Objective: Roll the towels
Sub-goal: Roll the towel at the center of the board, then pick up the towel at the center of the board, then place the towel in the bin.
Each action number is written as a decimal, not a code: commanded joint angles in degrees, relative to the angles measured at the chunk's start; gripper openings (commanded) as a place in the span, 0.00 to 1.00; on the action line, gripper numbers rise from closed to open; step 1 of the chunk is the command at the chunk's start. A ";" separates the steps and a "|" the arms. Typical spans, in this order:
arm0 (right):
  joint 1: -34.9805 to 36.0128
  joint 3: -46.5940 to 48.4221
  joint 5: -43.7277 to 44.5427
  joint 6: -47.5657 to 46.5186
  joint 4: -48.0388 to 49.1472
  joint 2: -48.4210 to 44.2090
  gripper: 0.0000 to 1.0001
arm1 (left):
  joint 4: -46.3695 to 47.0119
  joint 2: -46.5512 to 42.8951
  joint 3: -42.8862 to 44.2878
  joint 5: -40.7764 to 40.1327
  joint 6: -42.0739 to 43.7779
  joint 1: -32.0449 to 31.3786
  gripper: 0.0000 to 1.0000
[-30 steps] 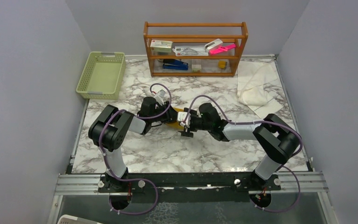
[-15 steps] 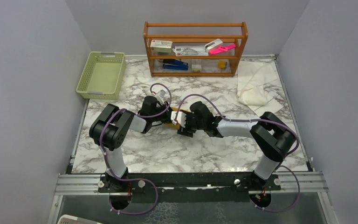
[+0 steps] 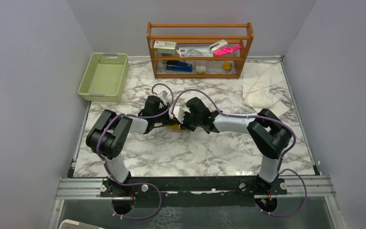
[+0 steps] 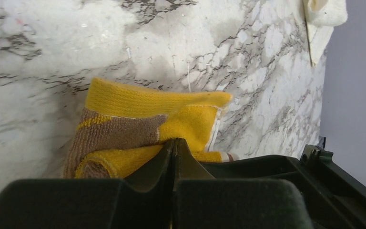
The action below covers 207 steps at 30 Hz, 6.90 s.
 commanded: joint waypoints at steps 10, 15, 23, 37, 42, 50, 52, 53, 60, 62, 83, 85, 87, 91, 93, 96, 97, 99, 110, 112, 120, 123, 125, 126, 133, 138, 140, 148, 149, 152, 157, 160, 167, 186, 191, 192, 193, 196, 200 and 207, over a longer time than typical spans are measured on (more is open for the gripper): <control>-9.34 -0.51 -27.22 33.16 -2.09 4.00 0.01 | -24.08 -21.72 1.82 -8.05 3.74 8.20 0.13; -14.34 5.11 -33.79 45.24 -5.45 11.04 0.01 | -26.20 -25.50 0.73 -7.61 5.80 8.00 0.14; -18.18 4.88 -44.80 54.80 3.06 16.45 0.01 | -13.41 -21.63 -5.09 -3.05 2.87 3.26 0.15; -19.84 2.66 -44.58 57.02 5.92 16.49 0.01 | 1.65 -11.44 -2.66 2.60 -0.58 1.81 0.14; -19.84 3.62 -42.81 55.89 3.49 17.08 0.01 | 3.34 -15.53 -2.86 5.72 -3.75 1.28 0.14; -19.86 5.30 -41.15 54.92 1.65 17.40 0.01 | 3.51 -15.70 -5.30 5.95 -6.71 -0.07 0.17; -19.85 5.70 -40.62 54.33 0.84 17.08 0.01 | 4.01 -13.28 -5.94 3.37 -5.22 -1.29 0.17; -19.84 5.73 -39.96 53.92 0.48 16.78 0.01 | 4.20 -12.00 -5.96 2.16 -4.72 -1.81 0.17; -19.84 6.09 -32.89 50.50 -2.55 12.19 0.08 | 6.34 -4.05 -6.14 -4.26 -3.10 -3.39 0.15; -19.84 5.99 -30.31 48.74 -2.75 10.38 0.15 | 6.41 -1.90 -6.29 -6.01 -2.21 -3.78 0.15; 0.36 -13.78 16.02 7.03 15.31 -11.05 0.99 | 6.41 5.80 -5.32 -9.02 0.01 -4.94 0.13; 0.95 -12.41 16.60 7.10 14.17 -8.19 0.96 | 6.41 5.87 -5.45 -9.00 0.01 -4.94 0.13; 1.06 -11.35 16.60 7.53 13.40 -6.57 0.93 | 6.37 5.80 -5.52 -8.81 0.01 -4.94 0.13; 1.08 -9.73 17.57 7.54 11.50 -4.12 0.88 | 6.02 5.99 -5.20 -8.41 -0.12 -4.91 0.12; 1.08 -8.99 17.91 7.44 10.66 -3.22 0.84 | 5.22 6.33 -4.43 -8.32 -0.25 -4.86 0.13; 1.08 -7.60 17.82 7.99 8.69 -2.06 0.74 | 3.80 7.15 -2.74 -7.78 -0.54 -4.86 0.13; 1.08 -6.81 18.06 8.39 7.49 -1.38 0.69 | 3.40 7.23 -2.11 -7.44 -0.66 -4.86 0.13; 1.08 -4.76 17.89 9.40 4.39 0.22 0.59 | 2.28 7.46 -0.95 -7.09 -0.94 -4.81 0.13; -2.87 -0.84 1.17 20.83 -0.86 0.28 0.32 | -17.07 -5.76 11.65 -8.47 1.03 5.88 0.43; -4.14 0.03 -1.36 22.84 -1.19 0.24 0.32 | -19.25 -8.81 11.71 -9.22 1.24 5.89 0.48; -14.23 -1.50 -17.16 35.63 6.10 -0.06 0.28 | -17.22 -17.11 0.34 -7.00 -4.48 5.78 0.62; -14.89 -0.68 -18.48 35.79 6.69 0.89 0.27 | -14.57 -18.29 -2.09 -5.51 -8.85 4.16 0.68; -14.84 -0.12 -18.86 35.92 6.84 1.50 0.27 | -13.59 -17.71 -1.98 -6.57 -10.99 2.27 0.69; -14.90 0.00 -18.82 35.95 6.88 1.69 0.26 | -12.85 -17.06 -1.59 -6.83 -12.09 1.56 0.69; -14.83 -0.88 -16.70 34.42 5.91 0.76 0.26 | -8.30 -14.88 0.02 -5.40 -24.03 -0.51 0.88; -14.83 -1.63 -16.24 34.06 6.19 0.01 0.26 | -8.29 -15.21 -0.14 -9.04 -28.44 -0.92 0.99; -14.83 -1.90 -16.81 33.99 6.53 -0.21 0.26 | -7.31 -13.28 0.09 -9.08 -29.40 -0.90 0.99; -14.75 -2.83 -18.17 33.54 7.23 -1.99 0.26 | 1.40 -1.80 1.69 -7.33 -35.43 -3.23 0.97; -14.79 -2.95 -18.25 33.47 7.35 -2.32 0.26 | 1.87 -0.96 1.64 -7.62 -36.13 -3.47 0.96; -14.79 -3.21 -18.61 33.45 7.43 -2.81 0.26 | 3.22 0.45 0.78 -9.02 -38.05 -3.80 0.92; -14.51 -3.82 -20.02 33.72 8.87 -3.22 0.26 | 5.24 0.46 -0.70 -12.44 -39.10 -3.80 0.80; -14.35 -4.01 -20.26 33.81 9.27 -3.08 0.26 | 6.51 0.50 -1.07 -13.37 -39.37 -3.80 0.69; -14.02 -4.77 -21.92 34.24 10.98 -3.38 0.26 | 8.79 0.95 -1.83 -14.89 -39.35 -3.89 0.36; -23.87 -11.29 -18.67 39.18 15.72 -24.47 0.94 | -2.46 -11.85 2.10 -17.18 -29.91 5.02 0.00; -24.16 -13.95 -17.87 39.26 16.87 -28.47 0.99 | -13.34 -16.13 9.65 -17.20 -22.70 13.75 0.00; -24.15 -13.96 -18.71 39.31 16.83 -28.23 0.99 | -14.92 -16.02 11.28 -16.08 -20.64 15.18 0.00; -24.16 -14.15 -19.55 39.53 16.74 -27.97 0.99 | -16.99 -15.52 13.80 -14.50 -18.52 17.71 0.00; -24.16 -15.57 -21.89 40.25 18.37 -27.79 0.99 | -20.44 -12.55 20.03 -8.32 -15.38 25.38 0.00; -24.15 -16.25 -24.08 40.75 18.64 -29.03 0.99 | -23.06 -6.77 29.18 -2.92 -13.19 34.32 0.00; -24.19 -15.82 -28.95 40.92 17.09 -28.39 0.99 | -30.65 8.56 49.52 -0.27 -8.96 40.88 0.00</control>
